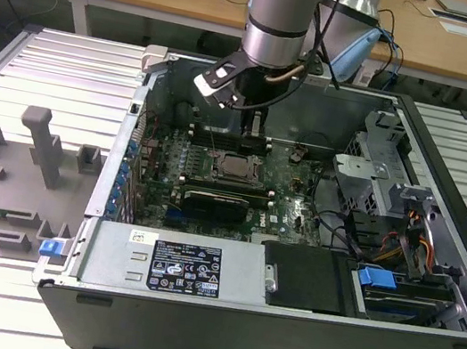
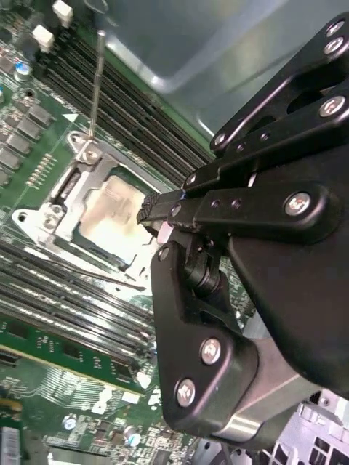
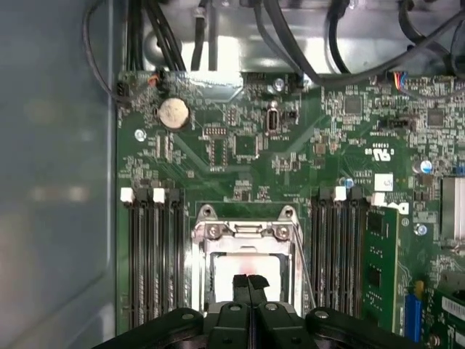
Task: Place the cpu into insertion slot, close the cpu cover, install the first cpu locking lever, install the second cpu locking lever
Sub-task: 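Close the cpu cover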
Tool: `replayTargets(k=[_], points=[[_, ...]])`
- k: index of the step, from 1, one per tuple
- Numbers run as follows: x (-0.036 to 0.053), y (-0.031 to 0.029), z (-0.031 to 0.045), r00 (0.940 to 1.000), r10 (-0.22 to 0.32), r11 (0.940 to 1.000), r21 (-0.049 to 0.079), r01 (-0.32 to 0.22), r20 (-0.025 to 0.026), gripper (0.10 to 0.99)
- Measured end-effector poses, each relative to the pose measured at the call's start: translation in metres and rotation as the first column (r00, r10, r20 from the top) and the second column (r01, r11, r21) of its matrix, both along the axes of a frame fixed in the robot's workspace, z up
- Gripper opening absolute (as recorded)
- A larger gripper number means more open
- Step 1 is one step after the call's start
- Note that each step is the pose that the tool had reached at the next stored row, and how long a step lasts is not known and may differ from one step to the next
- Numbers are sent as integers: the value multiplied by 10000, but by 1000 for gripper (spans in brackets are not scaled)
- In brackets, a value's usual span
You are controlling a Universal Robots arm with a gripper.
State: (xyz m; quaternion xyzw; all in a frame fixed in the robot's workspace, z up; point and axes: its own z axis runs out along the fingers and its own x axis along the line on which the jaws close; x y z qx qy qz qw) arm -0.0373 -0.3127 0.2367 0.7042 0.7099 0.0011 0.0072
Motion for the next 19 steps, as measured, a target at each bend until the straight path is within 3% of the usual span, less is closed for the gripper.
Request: replayTargets(k=[6,11,16,18,19], points=[[-25,0,-9,10000,5,10000,-1,-5,1,106],[-25,0,-10,9954,955,9954,-9,-955,0,106],[-25,0,-11,9809,1947,9809,-27,-1947,-3,106],[-25,0,-12,9720,2351,9720,-34,-2351,-5,106],[-25,0,-12,9633,2684,9633,-40,-2684,-6,106]])
